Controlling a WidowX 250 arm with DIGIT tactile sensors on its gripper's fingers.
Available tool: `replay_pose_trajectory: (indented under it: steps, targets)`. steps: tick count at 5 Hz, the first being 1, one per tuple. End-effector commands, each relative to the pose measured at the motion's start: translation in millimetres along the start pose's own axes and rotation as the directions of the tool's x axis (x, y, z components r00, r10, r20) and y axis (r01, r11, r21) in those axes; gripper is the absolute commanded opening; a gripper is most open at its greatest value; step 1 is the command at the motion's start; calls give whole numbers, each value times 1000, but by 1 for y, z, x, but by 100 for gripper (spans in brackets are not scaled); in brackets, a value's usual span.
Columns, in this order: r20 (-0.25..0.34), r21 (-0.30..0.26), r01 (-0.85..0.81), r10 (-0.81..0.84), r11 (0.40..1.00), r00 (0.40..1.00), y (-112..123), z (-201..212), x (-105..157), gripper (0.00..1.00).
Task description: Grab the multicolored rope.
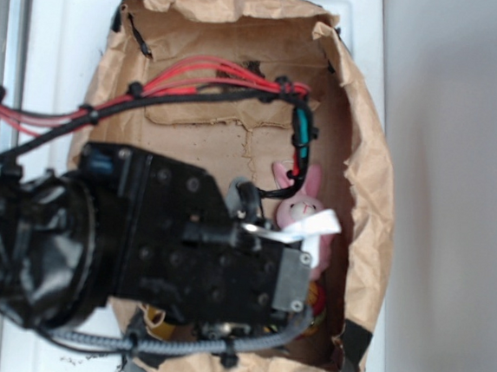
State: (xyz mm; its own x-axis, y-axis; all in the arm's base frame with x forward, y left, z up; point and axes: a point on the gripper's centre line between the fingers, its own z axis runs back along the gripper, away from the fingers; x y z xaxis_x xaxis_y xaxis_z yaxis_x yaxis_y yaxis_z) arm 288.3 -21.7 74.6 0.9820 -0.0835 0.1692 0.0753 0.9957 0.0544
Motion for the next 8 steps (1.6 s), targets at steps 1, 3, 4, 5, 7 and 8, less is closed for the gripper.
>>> replay_pose_trajectory:
  steps: [1, 3, 4, 5, 7, 8]
  targets:
    - [108, -10, -110, 111, 994, 988, 11, 47, 18, 0]
    - [89, -29, -10, 12, 1000, 996, -4, 32, 13, 100]
    - [61, -40, 50, -47, 998, 997, -21, 4, 9, 100]
    - [55, -82, 54, -50, 995, 997, -36, -18, 7, 100]
    - [88, -219, 45, -26, 975, 996, -59, -26, 12, 100]
    - [92, -248, 61, -39, 967, 995, -67, -31, 15, 100]
